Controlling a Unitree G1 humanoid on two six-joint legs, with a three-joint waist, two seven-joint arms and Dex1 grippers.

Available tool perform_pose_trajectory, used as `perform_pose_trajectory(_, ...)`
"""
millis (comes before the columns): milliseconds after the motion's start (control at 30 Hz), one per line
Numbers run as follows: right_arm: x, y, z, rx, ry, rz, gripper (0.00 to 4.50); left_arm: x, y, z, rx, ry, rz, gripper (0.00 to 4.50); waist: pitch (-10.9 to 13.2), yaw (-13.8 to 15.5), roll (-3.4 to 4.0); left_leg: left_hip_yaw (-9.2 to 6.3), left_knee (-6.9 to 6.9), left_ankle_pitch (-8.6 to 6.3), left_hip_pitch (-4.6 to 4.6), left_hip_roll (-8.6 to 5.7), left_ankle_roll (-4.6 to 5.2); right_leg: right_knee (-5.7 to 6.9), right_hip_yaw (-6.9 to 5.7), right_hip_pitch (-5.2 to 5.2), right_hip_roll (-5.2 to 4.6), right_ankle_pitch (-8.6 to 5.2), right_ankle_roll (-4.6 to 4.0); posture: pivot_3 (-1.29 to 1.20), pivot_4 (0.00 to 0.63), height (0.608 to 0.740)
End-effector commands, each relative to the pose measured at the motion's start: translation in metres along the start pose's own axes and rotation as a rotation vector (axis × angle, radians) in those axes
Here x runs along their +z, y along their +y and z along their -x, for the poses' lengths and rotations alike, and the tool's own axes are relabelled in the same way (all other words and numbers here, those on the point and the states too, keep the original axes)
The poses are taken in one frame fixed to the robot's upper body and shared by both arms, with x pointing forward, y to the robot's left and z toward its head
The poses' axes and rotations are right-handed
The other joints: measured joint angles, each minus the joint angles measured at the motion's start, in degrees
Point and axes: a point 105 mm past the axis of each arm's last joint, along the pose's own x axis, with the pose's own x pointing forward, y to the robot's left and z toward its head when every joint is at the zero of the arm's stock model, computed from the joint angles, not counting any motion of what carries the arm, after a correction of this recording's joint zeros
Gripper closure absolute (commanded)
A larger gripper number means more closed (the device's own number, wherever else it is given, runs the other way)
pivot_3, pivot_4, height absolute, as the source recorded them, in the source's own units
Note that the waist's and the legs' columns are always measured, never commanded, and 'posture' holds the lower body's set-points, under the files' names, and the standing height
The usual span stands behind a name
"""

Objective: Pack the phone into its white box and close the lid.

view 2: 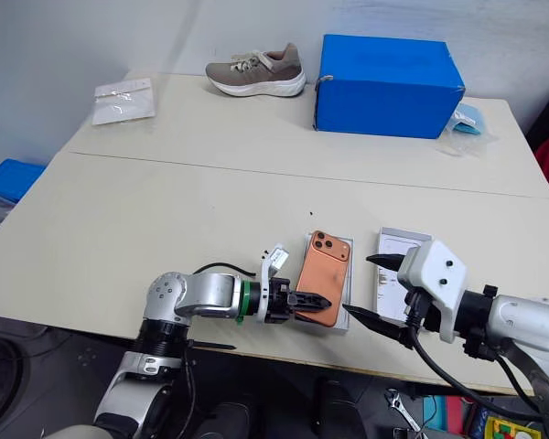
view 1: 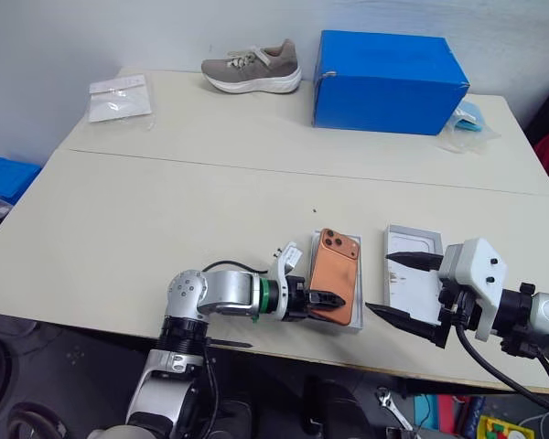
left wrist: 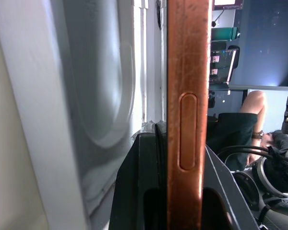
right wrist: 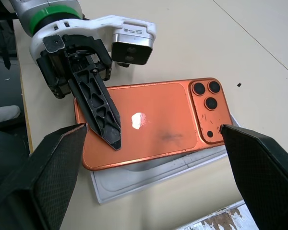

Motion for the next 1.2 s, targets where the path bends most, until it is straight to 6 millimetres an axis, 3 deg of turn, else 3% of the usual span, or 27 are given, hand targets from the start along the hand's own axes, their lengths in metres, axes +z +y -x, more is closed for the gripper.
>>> perform_pose_trajectory(33,0.006,-0.002,0.002,-0.019,-0.012,0.043,0.00,0.003,-0.014,0.000,-0.055,-0.004,0.002,3.15,0.0,0.0,0.00,0.00,0.01,0.00,0.00,0.00,0.00,0.00,0.00,0.00,0.00,0.00,0.00,0.00,0.150,0.740)
perform_pose_trajectory(367,0.004,-0.001,0.002,-0.035,-0.019,0.039,0.00,0.005,-0.027,0.003,-0.121,0.053,-0.053,0.07,0.0,0.1,0.01,0.01,0.06,0.00,0.01,-0.03,0.00,0.00,-0.01,0.04,0.02,0.00,0.00,0.00,0.150,0.740)
perform_pose_trajectory(1200,0.000,0.001,-0.004,-0.059,-0.045,0.048,0.00,0.007,-0.043,0.007,0.006,0.254,-0.269,0.03,0.0,0.0,0.01,0.02,0.08,0.01,0.03,-0.03,-0.01,0.01,0.01,0.05,0.02,-0.01,0.01,0.00,0.150,0.740)
